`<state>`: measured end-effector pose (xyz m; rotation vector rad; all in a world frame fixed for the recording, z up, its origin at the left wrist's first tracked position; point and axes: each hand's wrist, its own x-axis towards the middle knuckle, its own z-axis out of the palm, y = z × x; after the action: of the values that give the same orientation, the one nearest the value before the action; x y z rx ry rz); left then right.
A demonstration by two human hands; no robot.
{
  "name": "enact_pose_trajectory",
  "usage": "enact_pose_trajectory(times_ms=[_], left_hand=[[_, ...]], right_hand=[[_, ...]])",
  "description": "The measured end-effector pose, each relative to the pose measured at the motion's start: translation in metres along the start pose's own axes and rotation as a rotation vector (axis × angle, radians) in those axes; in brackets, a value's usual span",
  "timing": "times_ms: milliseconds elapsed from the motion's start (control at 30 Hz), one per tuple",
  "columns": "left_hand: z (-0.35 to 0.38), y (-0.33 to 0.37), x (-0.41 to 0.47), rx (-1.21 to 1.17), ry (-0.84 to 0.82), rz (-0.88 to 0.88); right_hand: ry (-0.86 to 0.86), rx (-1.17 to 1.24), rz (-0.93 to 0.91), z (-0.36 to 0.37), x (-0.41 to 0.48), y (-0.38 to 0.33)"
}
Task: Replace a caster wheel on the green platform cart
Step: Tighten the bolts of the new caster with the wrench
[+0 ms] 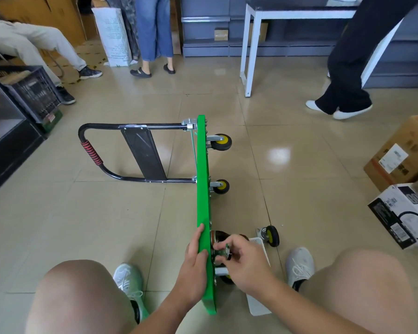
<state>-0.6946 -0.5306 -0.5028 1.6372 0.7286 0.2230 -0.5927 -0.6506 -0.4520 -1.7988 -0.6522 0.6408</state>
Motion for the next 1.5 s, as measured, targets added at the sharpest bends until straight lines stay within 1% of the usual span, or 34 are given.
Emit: enact_pose_trajectory(times_ms=[267, 400, 500, 600, 800, 867, 967, 1100, 1200, 1400, 1500], left_hand=[[-0.001, 0.004, 0.000, 0.003, 0.026, -0.006], [0.000, 0.005, -0.002, 0.040, 0.008, 0.003], [-0.001, 0.002, 0.000, 0.041, 0.010, 0.003], [-0.002, 0.002, 0.000, 0.065, -0.001, 0.005], [-0.002, 0.003, -0.002, 0.068, -0.019, 0.001], [-0.002, 0.004, -0.003, 0.057, -0.014, 0.003], [-0.001, 0.005, -0.002, 0.043, -0.004, -0.008], [-0.002, 0.004, -0.002, 0.030, -0.004, 0.001], [-0.001, 0.003, -0.002, 0.004, -0.001, 0.016], [-0.001, -0.001, 0.001, -0.057, 0.001, 0.001], [-0.001, 0.002, 0.000, -0.026, -0.005, 0.007]], right_hand=[[-0.050, 0.047, 0.009, -0.002, 0.019, -0.010], [-0.039, 0.076, 0.123, -0.010, 0.048, -0.026], [-0.080, 0.037, 0.177, -0.012, 0.065, -0.033], [-0.098, 0.003, 0.160, -0.013, 0.067, -0.035], [0.017, 0.080, 0.087, -0.029, 0.035, -0.044], [0.031, 0.113, 0.056, -0.030, 0.017, -0.042], [0.035, 0.156, 0.024, -0.024, -0.006, -0.035], [0.048, 0.150, -0.020, -0.012, -0.021, -0.023], [0.042, 0.120, -0.050, -0.005, -0.021, -0.013], [-0.022, 0.052, -0.073, 0.004, -0.015, 0.003], [-0.033, 0.031, -0.059, 0.007, -0.008, 0.003]])
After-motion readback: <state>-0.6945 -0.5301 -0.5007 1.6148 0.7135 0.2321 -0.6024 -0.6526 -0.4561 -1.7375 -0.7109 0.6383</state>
